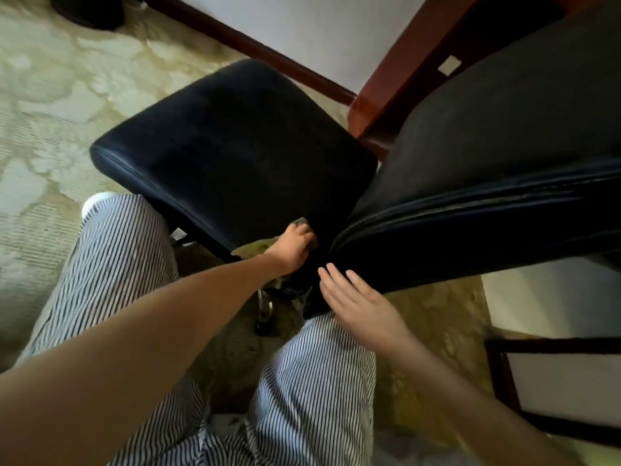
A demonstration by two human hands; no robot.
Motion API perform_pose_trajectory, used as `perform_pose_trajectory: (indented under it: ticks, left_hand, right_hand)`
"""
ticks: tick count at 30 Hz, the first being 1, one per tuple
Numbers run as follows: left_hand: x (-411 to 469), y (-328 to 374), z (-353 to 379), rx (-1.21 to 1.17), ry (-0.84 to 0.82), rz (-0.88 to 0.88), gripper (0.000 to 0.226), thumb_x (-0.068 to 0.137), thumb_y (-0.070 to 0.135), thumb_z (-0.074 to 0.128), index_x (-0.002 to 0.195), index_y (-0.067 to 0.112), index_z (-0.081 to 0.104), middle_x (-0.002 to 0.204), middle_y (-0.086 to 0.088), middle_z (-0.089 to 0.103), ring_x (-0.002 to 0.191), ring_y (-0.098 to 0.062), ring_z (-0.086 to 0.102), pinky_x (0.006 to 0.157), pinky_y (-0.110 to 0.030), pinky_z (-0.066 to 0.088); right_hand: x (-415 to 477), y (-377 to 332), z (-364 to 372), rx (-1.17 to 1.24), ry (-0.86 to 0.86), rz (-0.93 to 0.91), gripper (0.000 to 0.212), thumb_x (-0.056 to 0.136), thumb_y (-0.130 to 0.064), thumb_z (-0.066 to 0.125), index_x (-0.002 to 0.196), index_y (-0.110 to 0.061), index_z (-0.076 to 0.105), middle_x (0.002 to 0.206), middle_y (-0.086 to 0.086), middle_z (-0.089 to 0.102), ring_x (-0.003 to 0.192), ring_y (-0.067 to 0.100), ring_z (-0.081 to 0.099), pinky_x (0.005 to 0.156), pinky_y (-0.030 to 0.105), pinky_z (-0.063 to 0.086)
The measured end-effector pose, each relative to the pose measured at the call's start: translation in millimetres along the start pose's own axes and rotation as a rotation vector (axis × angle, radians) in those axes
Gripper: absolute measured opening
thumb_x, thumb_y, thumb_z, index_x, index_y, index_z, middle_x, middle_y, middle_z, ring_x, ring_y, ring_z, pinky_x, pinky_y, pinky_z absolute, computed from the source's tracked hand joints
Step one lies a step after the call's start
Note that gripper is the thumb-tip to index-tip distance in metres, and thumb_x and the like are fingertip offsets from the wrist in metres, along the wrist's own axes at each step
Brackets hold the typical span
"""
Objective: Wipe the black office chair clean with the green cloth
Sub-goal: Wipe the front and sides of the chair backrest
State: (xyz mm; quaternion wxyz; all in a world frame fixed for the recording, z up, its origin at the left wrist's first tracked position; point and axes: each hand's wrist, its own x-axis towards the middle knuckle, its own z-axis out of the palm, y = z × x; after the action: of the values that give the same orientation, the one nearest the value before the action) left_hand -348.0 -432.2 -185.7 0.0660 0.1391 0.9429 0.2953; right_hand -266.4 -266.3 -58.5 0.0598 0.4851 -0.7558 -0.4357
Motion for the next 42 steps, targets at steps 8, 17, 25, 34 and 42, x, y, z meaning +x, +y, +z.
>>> perform_pose_trajectory:
  ticks: [8, 17, 25, 34, 42]
  left_hand:
    - [-37, -11, 8, 0.282, -0.322, 0.34, 0.04, 0.098, 0.019, 0.039, 0.138, 0.013, 0.04, 0.143, -0.008, 0.033, 0.137, -0.023, 0.022, 0.116, -0.031, 0.007]
    - [-27, 25, -67, -0.855, 0.561, -0.419, 0.037, 0.096, 0.013, 0.045, 0.132, 0.004, 0.044, 0.132, -0.016, 0.044, 0.121, -0.024, 0.045, 0.098, -0.02, 0.03]
    - [-48, 135, -152, -0.831, 0.798, 0.485, 0.031, 0.094, 0.011, 0.044, 0.12, -0.004, 0.053, 0.118, -0.01, 0.052, 0.112, -0.011, 0.047, 0.1, -0.018, 0.036]
    - [-46, 116, -117, -0.476, 0.771, 0.459, 0.052, 0.097, 0.039, 0.035, 0.123, -0.001, 0.056, 0.12, -0.019, 0.056, 0.109, -0.018, 0.044, 0.099, -0.019, 0.028]
    - [-34, 160, -161, -0.338, 0.808, 0.784, 0.039, 0.097, 0.024, 0.039, 0.128, 0.003, 0.05, 0.121, -0.012, 0.045, 0.106, -0.023, 0.047, 0.096, -0.029, 0.037]
  right_hand:
    - [-1, -1, -1, -0.106, -0.009, -0.046, 0.056, 0.077, -0.04, 0.068, 0.124, -0.01, 0.06, 0.133, 0.009, 0.055, 0.129, 0.022, 0.046, 0.114, 0.046, 0.001]
    - [-7, 10, -24, 0.053, 0.171, 0.068, 0.06, 0.066, -0.042, 0.076, 0.117, -0.013, 0.066, 0.13, 0.006, 0.059, 0.128, 0.022, 0.043, 0.114, 0.039, 0.003]
    - [-18, 36, -40, 0.04, 0.399, 0.201, 0.04, 0.087, -0.024, 0.039, 0.113, -0.015, 0.069, 0.123, 0.003, 0.064, 0.123, 0.019, 0.04, 0.116, 0.037, 0.002]
    - [-40, 74, -44, -0.079, 0.654, 0.268, 0.026, 0.094, -0.02, 0.039, 0.113, -0.014, 0.055, 0.112, 0.002, 0.069, 0.117, 0.02, 0.047, 0.115, 0.037, 0.008]
    - [-50, 101, -56, -0.133, 0.876, 0.47, 0.02, 0.092, -0.019, 0.044, 0.105, -0.012, 0.057, 0.115, 0.005, 0.052, 0.113, 0.022, 0.049, 0.115, 0.033, 0.013]
